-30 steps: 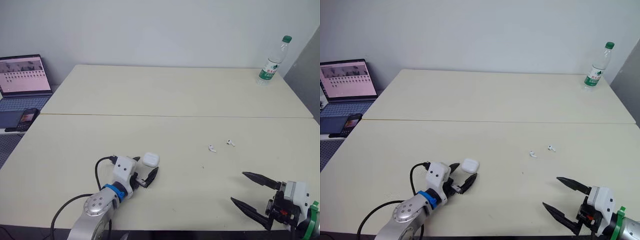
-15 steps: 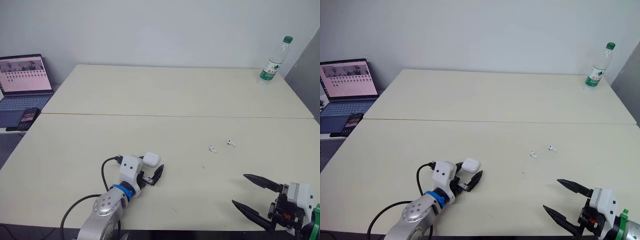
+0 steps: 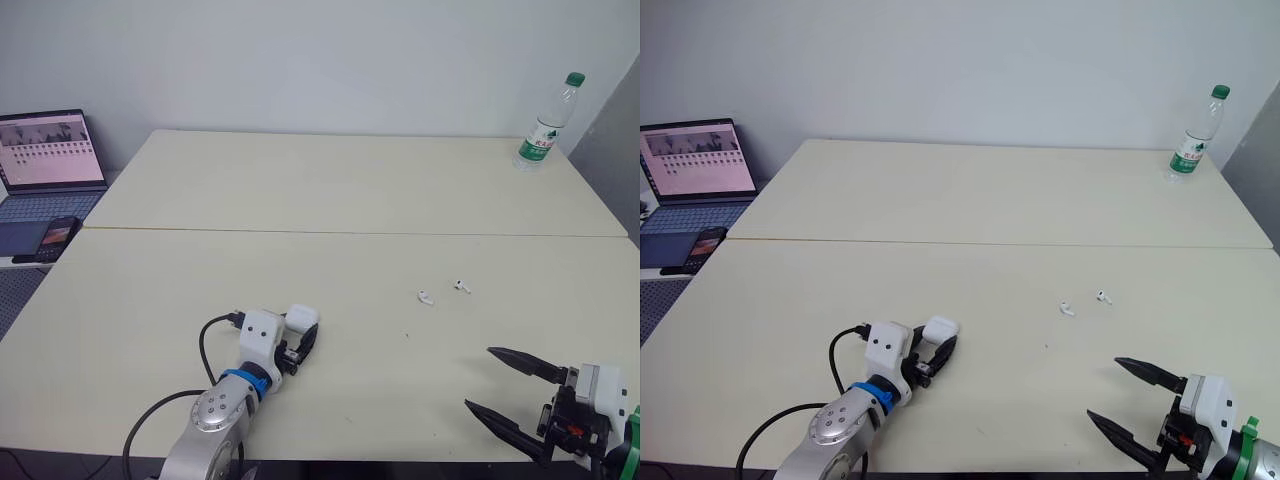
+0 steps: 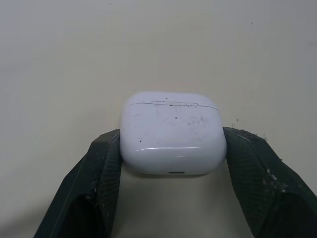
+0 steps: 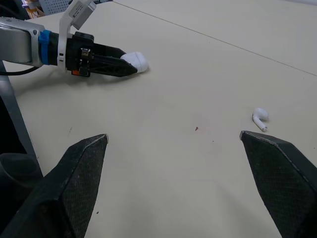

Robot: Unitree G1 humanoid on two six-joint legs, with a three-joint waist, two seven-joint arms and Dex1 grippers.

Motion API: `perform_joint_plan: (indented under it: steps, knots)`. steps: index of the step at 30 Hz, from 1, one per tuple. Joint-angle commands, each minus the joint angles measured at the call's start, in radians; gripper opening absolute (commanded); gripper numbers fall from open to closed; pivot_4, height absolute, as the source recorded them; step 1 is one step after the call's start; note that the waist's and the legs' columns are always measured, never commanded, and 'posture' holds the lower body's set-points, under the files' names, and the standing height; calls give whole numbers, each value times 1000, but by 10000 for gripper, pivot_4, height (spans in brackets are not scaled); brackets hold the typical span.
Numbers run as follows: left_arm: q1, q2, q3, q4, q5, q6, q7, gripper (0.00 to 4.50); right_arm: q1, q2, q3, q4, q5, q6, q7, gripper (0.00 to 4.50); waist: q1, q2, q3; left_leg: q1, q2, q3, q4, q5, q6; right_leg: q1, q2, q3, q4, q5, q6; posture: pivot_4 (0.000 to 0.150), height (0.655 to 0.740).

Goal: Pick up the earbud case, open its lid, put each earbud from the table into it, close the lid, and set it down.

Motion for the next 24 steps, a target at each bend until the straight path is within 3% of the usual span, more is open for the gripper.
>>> perform_joint_plan:
  steps: [1,7,15,20,24]
  knots:
    - [5,13,-5,2,17,3,-4,27551,0,4,-7,-32,7,-5,-8,45000,0,0,0,0,0,0,0,0,0,0,0,0,0,0,0,1500,7362]
    - [-56,17,62,43,-43,-78,-62,27551,-39,19,3,-40,25,27,-62,45000,0,-2,1,0,0,0,0,0,0,0,0,0,0,-1,-1,1500,7362]
    - [-298,42,138,267,-93,-245,-197,27551,-244,29,55,-94,92,223,-282,45000,1,-4,2,-1,-1,1,1,0,0,0,1,1,1,3,4,1500,7362]
    - [-433,24,126,359,-139,-331,-306,27551,-429,21,93,-145,231,463,-499,45000,0,-7,4,-3,-1,0,1,0,0,-1,1,0,0,3,4,1500,7362]
    - [-526,-29,104,416,-177,-361,-368,27551,-612,5,120,-131,438,666,-672,45000,0,-8,5,-4,-1,0,1,0,0,-1,1,0,0,4,4,1500,7362]
